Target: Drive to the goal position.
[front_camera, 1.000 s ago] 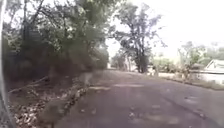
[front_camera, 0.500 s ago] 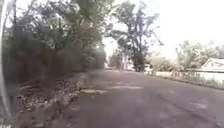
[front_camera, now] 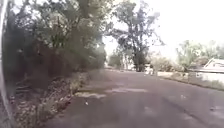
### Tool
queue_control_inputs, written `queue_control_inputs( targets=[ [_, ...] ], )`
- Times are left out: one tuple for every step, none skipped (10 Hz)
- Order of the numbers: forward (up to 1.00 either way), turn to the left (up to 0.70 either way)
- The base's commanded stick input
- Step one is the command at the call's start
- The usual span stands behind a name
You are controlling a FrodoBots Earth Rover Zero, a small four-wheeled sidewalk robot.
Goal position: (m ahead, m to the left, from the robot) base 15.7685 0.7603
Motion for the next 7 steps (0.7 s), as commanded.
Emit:
queue_control_inputs(
  targets=[
    [0.7, 0.0],
    [0.7, 0.0],
    [0.7, 0.0],
    [0.7, 0.0],
    [0.7, 0.0],
    [0.7, 0.0],
    [0.7, 0.0]
  ],
)
